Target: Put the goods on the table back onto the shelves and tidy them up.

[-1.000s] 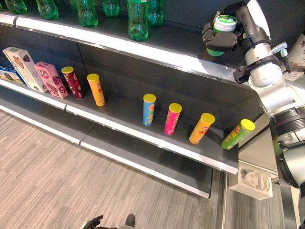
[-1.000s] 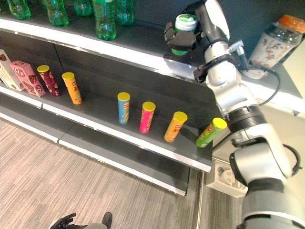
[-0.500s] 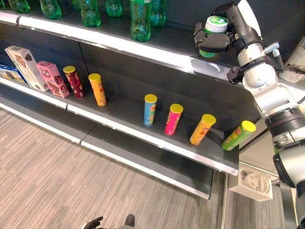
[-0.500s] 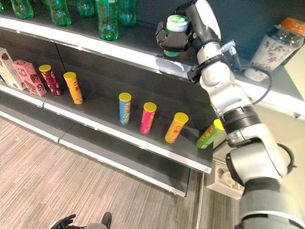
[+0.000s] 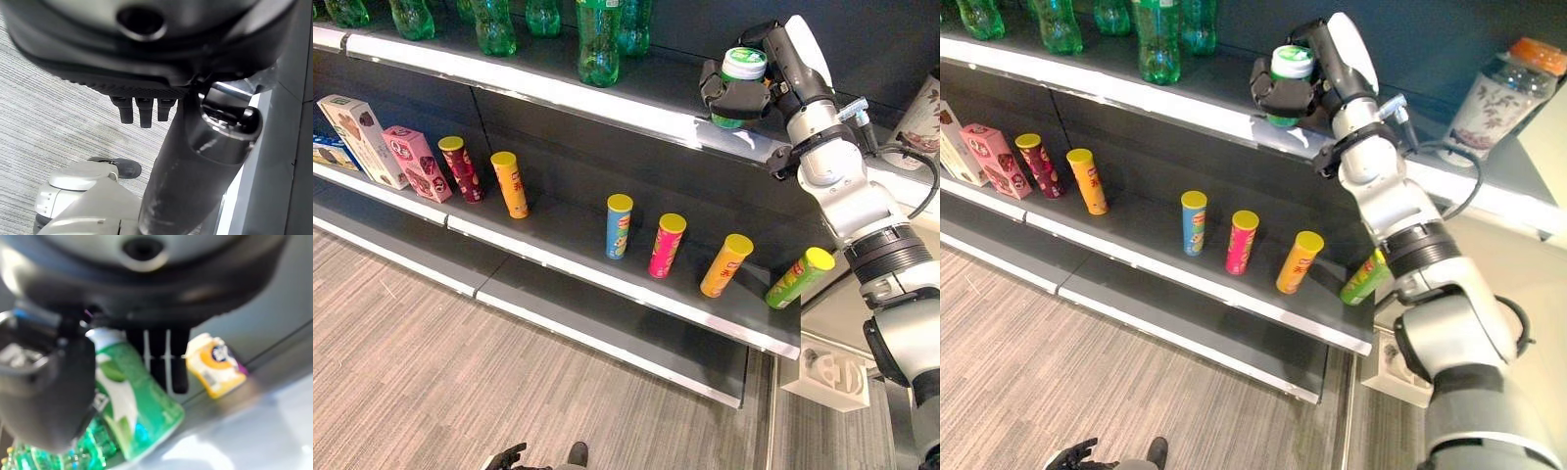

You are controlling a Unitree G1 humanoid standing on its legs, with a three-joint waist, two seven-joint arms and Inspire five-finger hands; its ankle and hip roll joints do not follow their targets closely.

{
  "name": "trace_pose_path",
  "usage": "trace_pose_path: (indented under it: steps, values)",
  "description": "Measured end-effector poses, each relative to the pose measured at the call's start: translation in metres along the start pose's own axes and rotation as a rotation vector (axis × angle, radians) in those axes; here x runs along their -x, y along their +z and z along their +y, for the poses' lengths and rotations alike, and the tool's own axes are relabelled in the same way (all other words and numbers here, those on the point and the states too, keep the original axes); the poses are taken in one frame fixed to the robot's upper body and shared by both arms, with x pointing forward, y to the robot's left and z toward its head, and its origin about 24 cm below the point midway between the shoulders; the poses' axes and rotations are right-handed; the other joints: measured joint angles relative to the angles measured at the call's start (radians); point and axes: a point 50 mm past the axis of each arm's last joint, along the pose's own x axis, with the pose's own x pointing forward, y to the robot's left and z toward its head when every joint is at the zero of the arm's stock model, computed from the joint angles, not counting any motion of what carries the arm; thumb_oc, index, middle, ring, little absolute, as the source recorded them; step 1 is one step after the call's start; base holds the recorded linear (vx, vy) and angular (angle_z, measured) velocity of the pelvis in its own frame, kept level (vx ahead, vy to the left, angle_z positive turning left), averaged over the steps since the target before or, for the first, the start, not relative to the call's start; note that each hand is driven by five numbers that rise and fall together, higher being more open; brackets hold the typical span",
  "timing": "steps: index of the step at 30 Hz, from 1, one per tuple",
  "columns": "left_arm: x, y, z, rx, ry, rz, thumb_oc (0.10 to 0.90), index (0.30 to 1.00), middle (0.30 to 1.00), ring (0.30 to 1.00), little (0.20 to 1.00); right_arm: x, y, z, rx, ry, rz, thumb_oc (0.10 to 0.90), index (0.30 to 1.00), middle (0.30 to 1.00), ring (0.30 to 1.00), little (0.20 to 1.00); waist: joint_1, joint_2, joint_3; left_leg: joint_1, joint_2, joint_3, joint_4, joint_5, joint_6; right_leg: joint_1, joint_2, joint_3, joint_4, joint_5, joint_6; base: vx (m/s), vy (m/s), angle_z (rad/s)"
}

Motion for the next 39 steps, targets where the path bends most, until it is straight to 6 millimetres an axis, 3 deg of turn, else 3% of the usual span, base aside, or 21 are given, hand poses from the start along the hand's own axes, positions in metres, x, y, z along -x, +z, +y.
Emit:
trace_pose_path:
  steps: [35, 37, 39]
  values:
    - [0.000, -0.001, 0.001, 0.000, -0.012, 0.003, 0.800, 0.900, 0.900, 0.900, 0.900, 0.001, -0.010, -0.001, 0.008, -0.006, 0.044, 0.400, 0.300, 0.300, 0.300, 0.300, -0.005, 0.002, -0.003, 0.002, 0.001, 0.002, 0.000, 0.000, 0.000, 0.001, 0.000, 0.000, 0.000, 0.000, 0.000, 0.00, 0.000, 0.00]
    - [0.001, -0.002, 0.001, 0.000, -0.011, 0.006, 0.800, 0.900, 0.900, 0.900, 0.900, 0.000, -0.014, -0.001, 0.008, -0.008, 0.061, 0.744, 0.815, 0.815, 0.815, 0.815, 0.002, 0.001, -0.007, 0.000, 0.001, 0.000, 0.000, 0.000, 0.000, 0.001, 0.000, -0.003, 0.000, 0.000, 0.000, 0.01, 0.005, 0.02]
    - [0.000, 0.000, 0.001, 0.000, -0.012, 0.001, 0.800, 0.900, 0.900, 0.900, 0.900, 0.002, -0.026, -0.002, 0.019, -0.014, 0.123, 0.762, 0.844, 0.844, 0.844, 0.844, 0.014, -0.004, -0.015, -0.003, 0.001, -0.003, 0.000, 0.000, 0.000, -0.001, 0.001, -0.003, 0.000, 0.000, 0.000, 0.00, 0.004, 0.05]
